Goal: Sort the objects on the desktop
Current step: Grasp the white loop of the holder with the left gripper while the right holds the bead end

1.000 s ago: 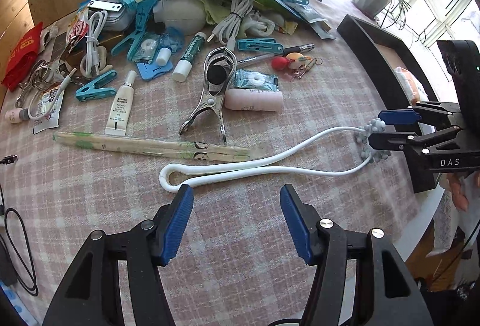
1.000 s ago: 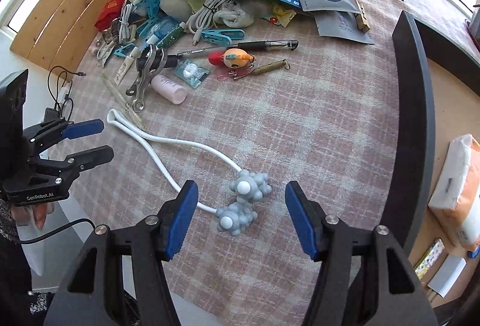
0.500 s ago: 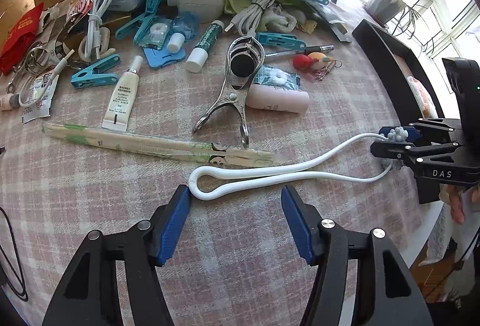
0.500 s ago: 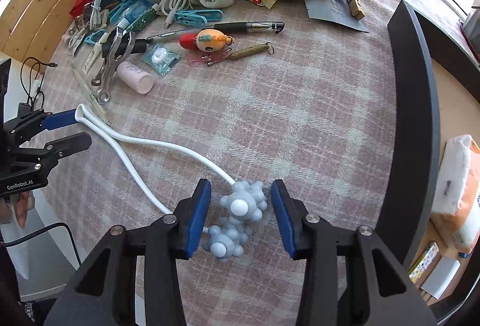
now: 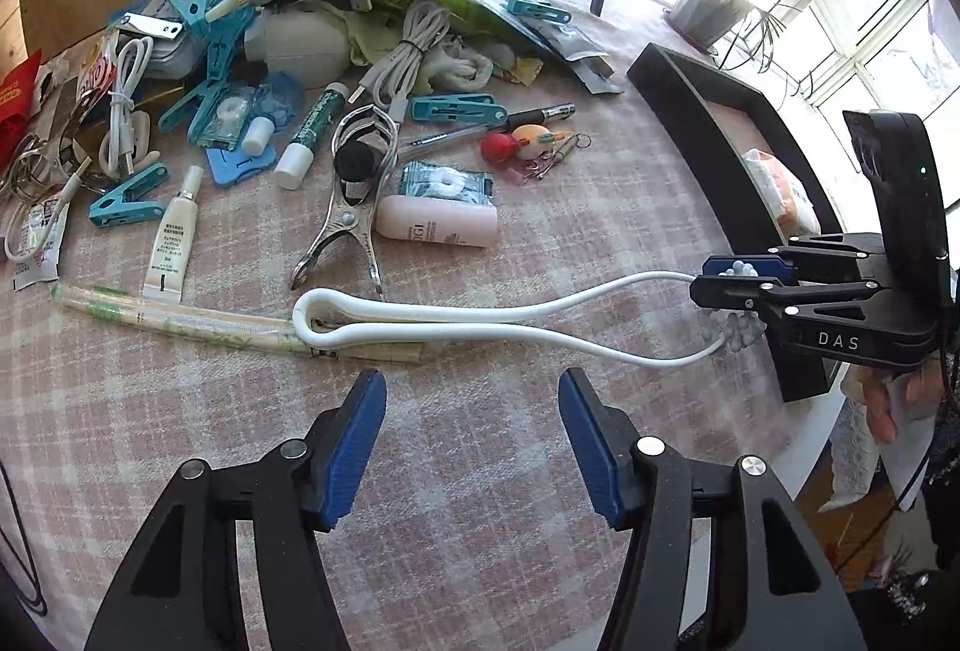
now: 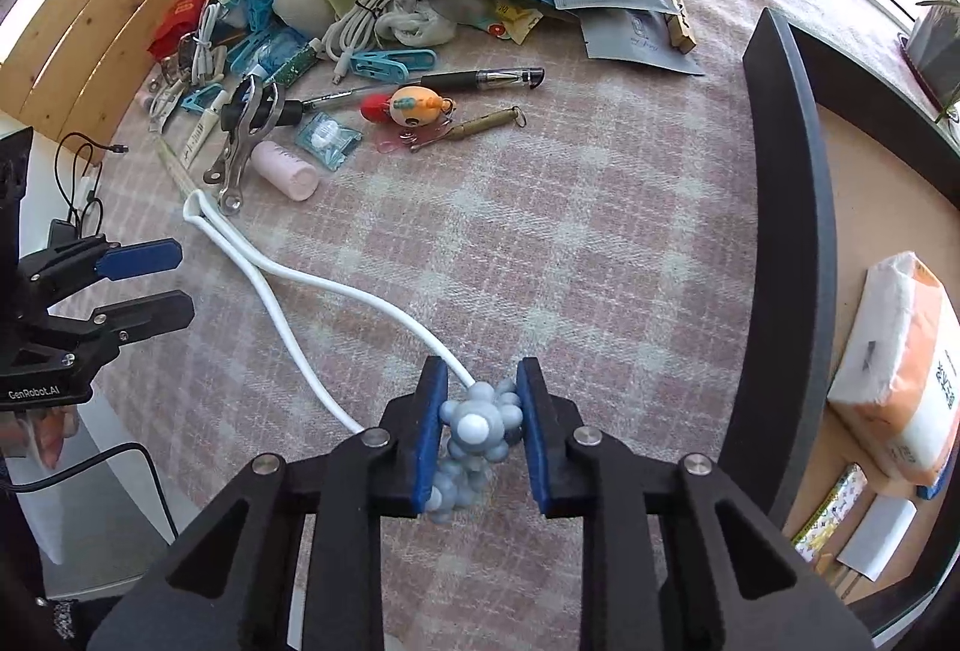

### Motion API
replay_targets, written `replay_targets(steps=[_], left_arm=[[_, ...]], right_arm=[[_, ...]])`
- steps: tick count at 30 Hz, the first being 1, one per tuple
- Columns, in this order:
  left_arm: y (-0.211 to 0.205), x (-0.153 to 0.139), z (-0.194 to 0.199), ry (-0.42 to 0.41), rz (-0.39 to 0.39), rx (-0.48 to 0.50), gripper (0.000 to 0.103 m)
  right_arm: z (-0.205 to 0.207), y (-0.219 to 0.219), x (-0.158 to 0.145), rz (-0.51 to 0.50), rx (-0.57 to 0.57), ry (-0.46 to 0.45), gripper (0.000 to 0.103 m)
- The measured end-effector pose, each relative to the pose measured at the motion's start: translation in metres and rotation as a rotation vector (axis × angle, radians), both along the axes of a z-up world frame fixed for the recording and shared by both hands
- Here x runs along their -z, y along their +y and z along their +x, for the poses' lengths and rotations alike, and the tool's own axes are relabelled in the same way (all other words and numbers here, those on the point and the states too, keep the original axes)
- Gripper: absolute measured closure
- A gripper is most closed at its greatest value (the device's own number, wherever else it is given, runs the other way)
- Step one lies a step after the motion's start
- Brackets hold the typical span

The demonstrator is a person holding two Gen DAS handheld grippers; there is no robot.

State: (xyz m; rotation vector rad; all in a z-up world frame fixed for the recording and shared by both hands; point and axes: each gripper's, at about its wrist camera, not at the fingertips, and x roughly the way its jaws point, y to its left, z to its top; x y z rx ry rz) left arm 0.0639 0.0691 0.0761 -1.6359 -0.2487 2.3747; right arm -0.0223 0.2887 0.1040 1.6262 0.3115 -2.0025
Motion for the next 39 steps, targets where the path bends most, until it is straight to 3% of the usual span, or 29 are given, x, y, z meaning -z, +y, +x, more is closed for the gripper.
replay_targets(steps=[3,10,19,26,29,33,39], left_arm=[[0.011,-0.001,-0.004,0.000,0.001,0.013,0.046],[0.008,0.010,0.000,-0.044,0.019,-0.029,0.046],[0.057,0.026,0.004,-0.105,0.181,0.009,0.046],[0.068,0.032,-0.009,-0.121,0.366,-0.085,0.046],[0.070,0.033,-0.007,-0.102,0.400,-0.129,0.047],[0.078,0.032,-0.005,-0.085,0.409,-0.136,0.061],[0.091,0.021,-0.012,-0.039,0.394,-0.108,0.072]], right_arm=[[0.001,0.006,-0.005,0.019,0.003,0.034,0.079],[0.014,0.012,0.000,-0.024,0.037,0.003,0.079],[0.017,0.011,0.005,-0.065,0.055,-0.051,0.080],[0.024,0.011,0.002,-0.071,0.041,-0.067,0.080],[0.029,0.009,0.010,-0.080,0.039,-0.092,0.080],[0.038,0.009,0.016,-0.090,0.030,-0.108,0.080],[0.041,0.019,0.006,-0.104,0.041,-0.082,0.080]])
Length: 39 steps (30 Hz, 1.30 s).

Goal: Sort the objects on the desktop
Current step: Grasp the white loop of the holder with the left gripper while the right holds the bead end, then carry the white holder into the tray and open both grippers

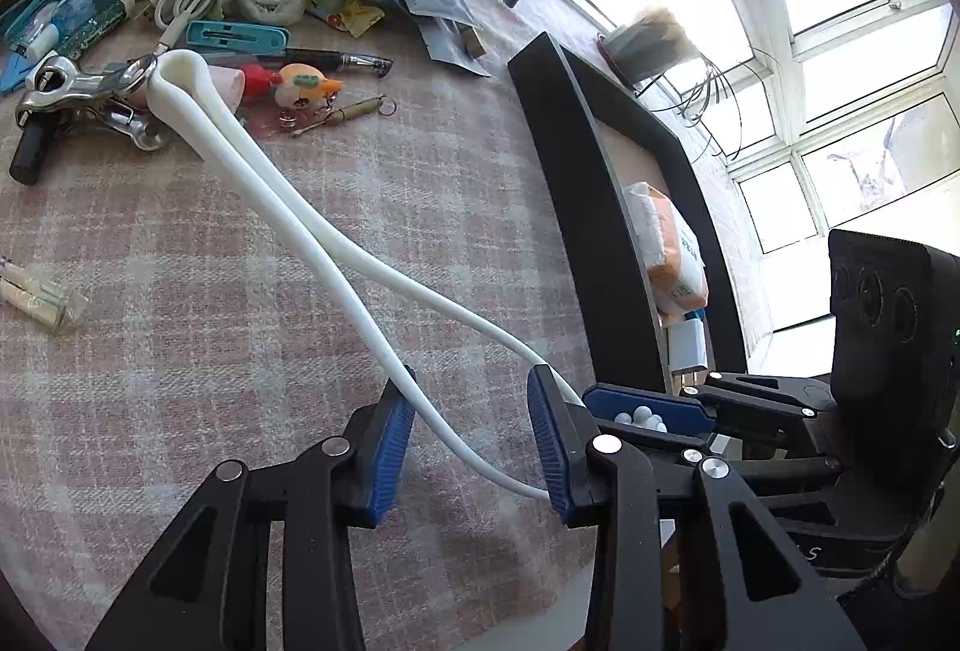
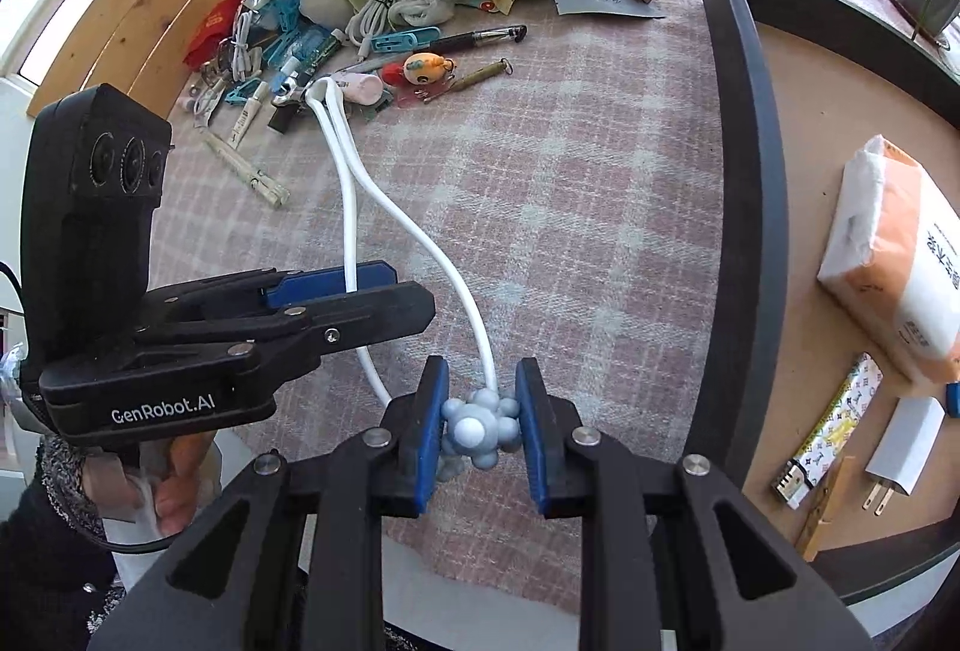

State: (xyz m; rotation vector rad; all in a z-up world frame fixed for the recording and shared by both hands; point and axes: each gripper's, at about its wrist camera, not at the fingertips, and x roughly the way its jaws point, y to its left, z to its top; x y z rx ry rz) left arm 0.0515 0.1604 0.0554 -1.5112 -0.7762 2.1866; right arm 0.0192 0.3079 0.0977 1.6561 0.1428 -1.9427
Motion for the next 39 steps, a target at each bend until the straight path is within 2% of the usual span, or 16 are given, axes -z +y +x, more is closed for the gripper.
replay_targets(steps=[2,10,22,25,26,27,28,29,31,35,39], left_arm=[[0.005,-0.006,-0.002,0.018,0.004,0.011,0.076],[0.051,-0.030,-0.025,0.085,-0.008,0.096,0.076],[0.174,-0.062,-0.063,0.164,-0.043,0.322,0.076],[0.197,-0.063,-0.065,0.157,-0.087,0.374,0.072],[0.202,-0.062,-0.065,0.149,-0.100,0.387,0.061],[0.205,-0.061,-0.066,0.139,-0.110,0.392,0.055],[0.206,-0.060,-0.065,0.136,-0.118,0.390,0.054],[0.204,-0.059,-0.065,0.133,-0.120,0.393,0.053],[0.198,-0.057,-0.063,0.127,-0.131,0.389,0.053],[0.171,-0.056,-0.061,0.122,-0.171,0.345,0.053],[0.125,-0.056,-0.057,0.109,-0.202,0.260,0.053]], right_arm=[[0.000,0.007,-0.005,0.000,0.008,0.016,0.081],[-0.002,0.046,-0.029,-0.015,0.077,0.079,0.081],[-0.013,0.159,-0.056,0.013,0.304,0.163,0.081],[-0.013,0.184,-0.061,0.026,0.354,0.186,0.081],[-0.013,0.190,-0.064,0.027,0.362,0.198,0.081],[-0.013,0.194,-0.065,0.034,0.364,0.201,0.080],[-0.014,0.198,-0.064,0.050,0.363,0.199,0.073],[-0.014,0.201,-0.064,0.067,0.373,0.203,0.060],[-0.015,0.208,-0.065,0.078,0.404,0.227,0.041],[-0.020,0.205,-0.067,0.074,0.415,0.241,0.039],[-0.024,0.177,-0.069,0.049,0.353,0.249,0.039]])
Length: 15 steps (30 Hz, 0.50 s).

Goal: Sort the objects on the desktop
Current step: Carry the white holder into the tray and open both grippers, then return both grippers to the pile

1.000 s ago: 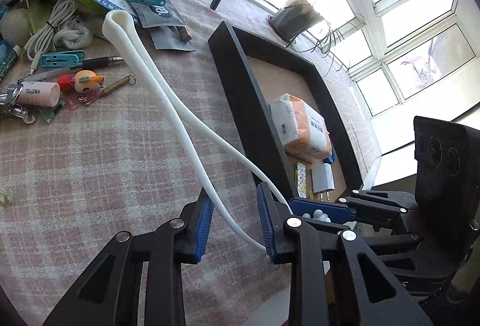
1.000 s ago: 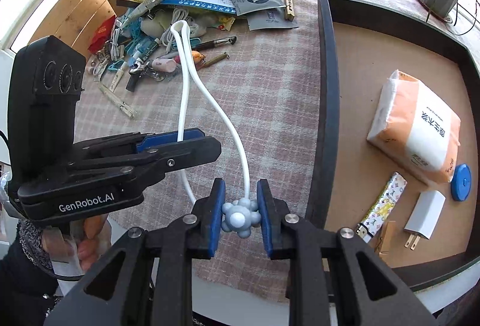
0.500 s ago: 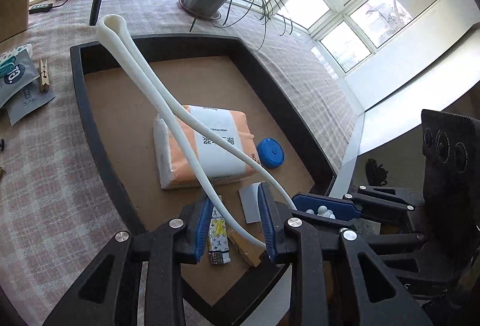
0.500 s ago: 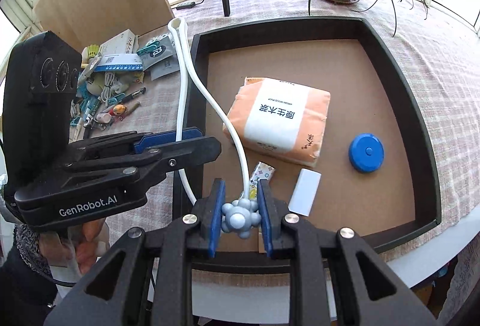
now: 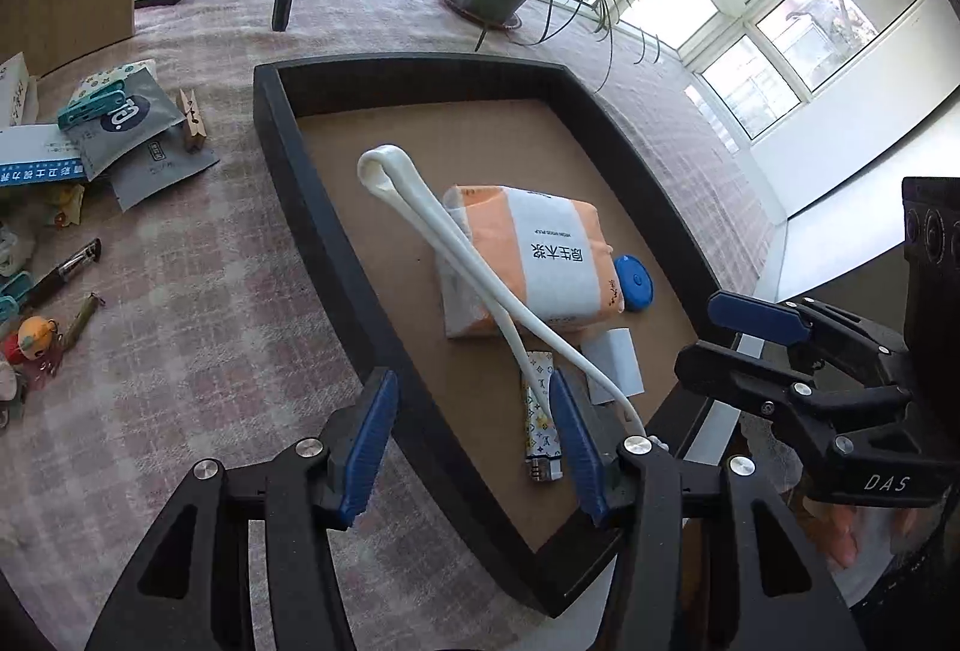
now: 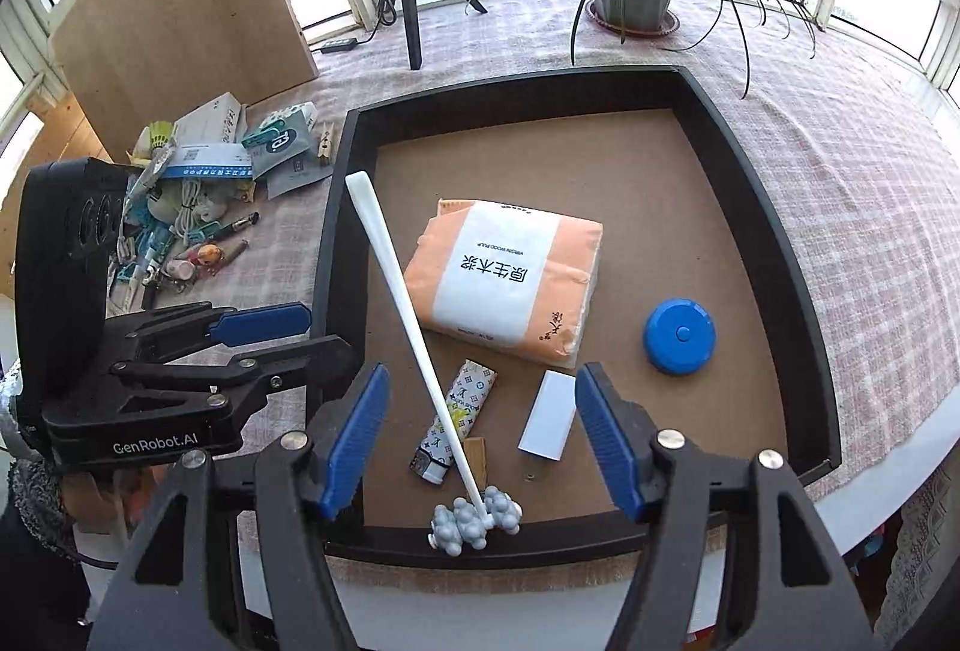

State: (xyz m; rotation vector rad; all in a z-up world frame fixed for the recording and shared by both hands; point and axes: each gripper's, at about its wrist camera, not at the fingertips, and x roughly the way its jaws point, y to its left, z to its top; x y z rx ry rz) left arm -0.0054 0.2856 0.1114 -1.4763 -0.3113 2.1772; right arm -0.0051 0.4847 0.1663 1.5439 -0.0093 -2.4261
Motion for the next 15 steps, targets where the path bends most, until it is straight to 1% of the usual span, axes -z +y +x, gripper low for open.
replay_targets(steps=[4,8,11,15], left_arm=[[-0.059,0.004,0.009,-0.011,-0.045,-0.103,0.053],[-0.123,0.011,0.020,-0.033,-0.078,-0.242,0.053],[-0.177,0.018,0.031,-0.063,-0.105,-0.351,0.053],[-0.240,0.028,0.048,-0.105,-0.128,-0.492,0.053]], right_arm=[[-0.006,-0.043,-0.001,-0.005,-0.087,0.014,0.039],[-0.015,-0.095,0.002,-0.012,-0.186,0.011,0.040],[-0.025,-0.132,0.007,-0.019,-0.246,-0.005,0.040],[-0.044,-0.179,0.018,-0.023,-0.299,-0.045,0.040]])
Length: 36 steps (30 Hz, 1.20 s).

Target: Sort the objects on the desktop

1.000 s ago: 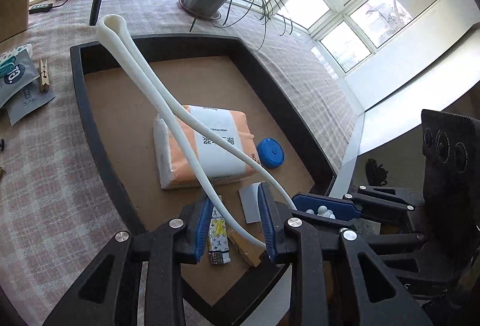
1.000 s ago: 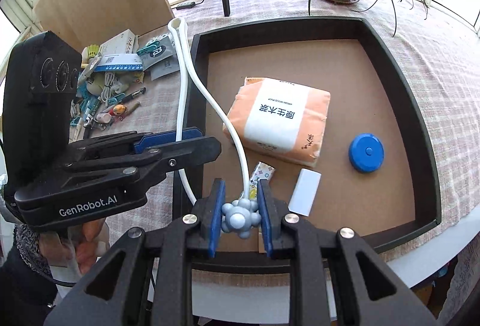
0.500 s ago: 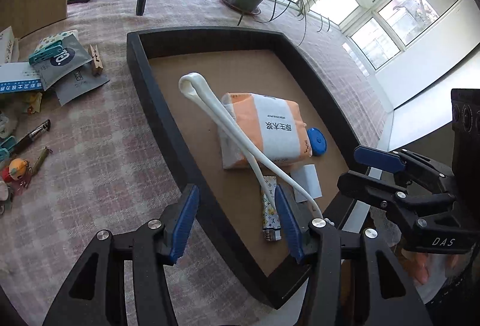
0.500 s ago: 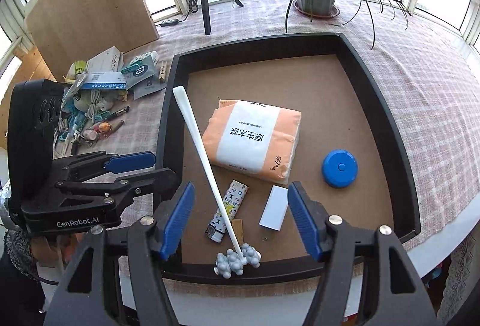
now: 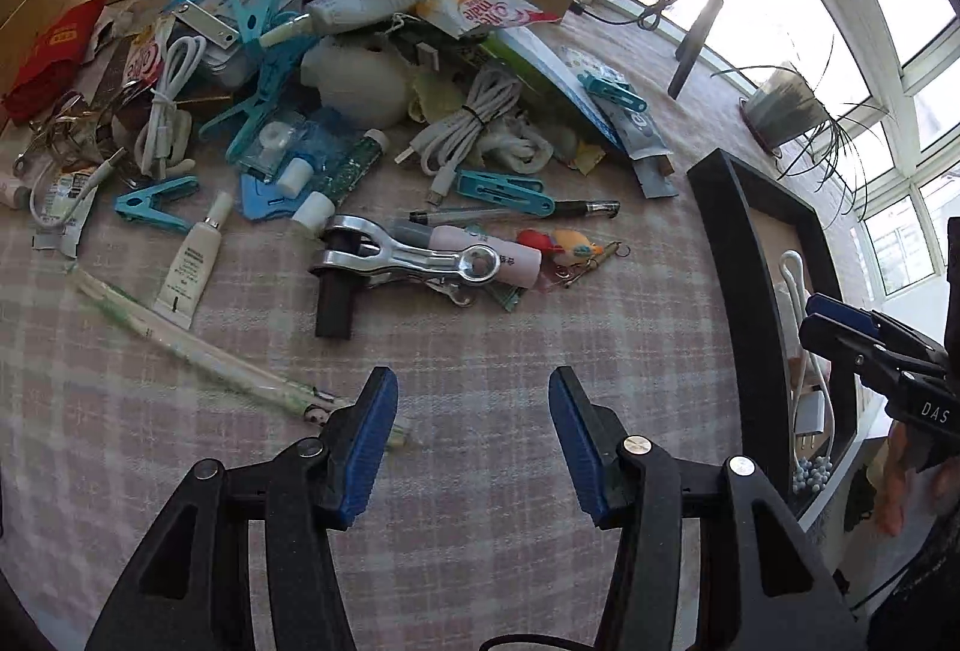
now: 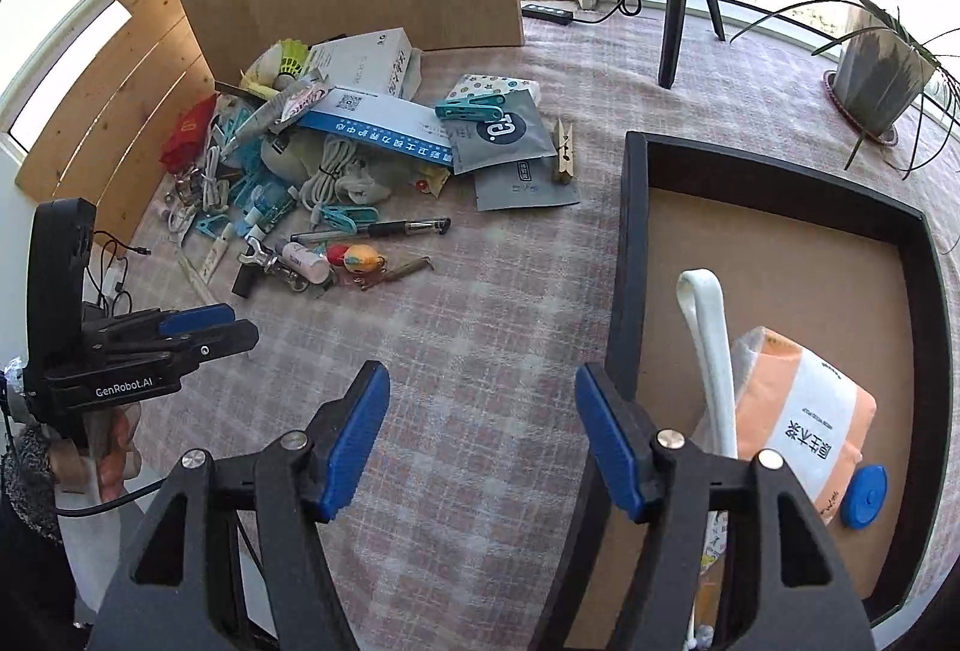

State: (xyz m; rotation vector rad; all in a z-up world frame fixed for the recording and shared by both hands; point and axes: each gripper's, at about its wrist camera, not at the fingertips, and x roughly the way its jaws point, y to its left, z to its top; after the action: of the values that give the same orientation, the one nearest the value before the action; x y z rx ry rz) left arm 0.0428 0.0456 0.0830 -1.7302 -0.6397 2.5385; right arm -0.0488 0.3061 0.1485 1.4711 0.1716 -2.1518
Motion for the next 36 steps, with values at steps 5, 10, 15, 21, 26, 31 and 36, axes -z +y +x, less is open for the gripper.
replay_targets(steps=[5,10,15,21,26,31,36], left_arm=[[-0.062,0.017,0.012,-0.053,0.007,-0.123,0.053],[-0.099,0.033,0.017,-0.094,0.060,-0.234,0.053],[-0.116,0.039,0.011,-0.098,0.065,-0.293,0.053],[-0.106,0.039,-0.003,-0.105,0.009,-0.249,0.053],[-0.087,0.038,-0.009,-0.113,-0.110,-0.175,0.053],[-0.074,0.040,-0.008,-0.108,-0.202,-0.145,0.053],[-0.066,0.041,-0.005,-0.100,-0.237,-0.125,0.054]], right_arm=[[-0.022,-0.057,0.018,0.020,-0.055,-0.027,0.040],[-0.043,-0.103,0.043,0.041,-0.109,-0.072,0.040],[-0.056,-0.127,0.064,0.055,-0.108,-0.115,0.040],[-0.064,-0.135,0.077,0.017,-0.099,-0.173,0.040],[-0.061,-0.141,0.089,0.029,-0.111,-0.199,0.041],[-0.055,-0.145,0.091,0.051,-0.131,-0.191,0.044],[-0.048,-0.146,0.090,0.073,-0.161,-0.178,0.055]])
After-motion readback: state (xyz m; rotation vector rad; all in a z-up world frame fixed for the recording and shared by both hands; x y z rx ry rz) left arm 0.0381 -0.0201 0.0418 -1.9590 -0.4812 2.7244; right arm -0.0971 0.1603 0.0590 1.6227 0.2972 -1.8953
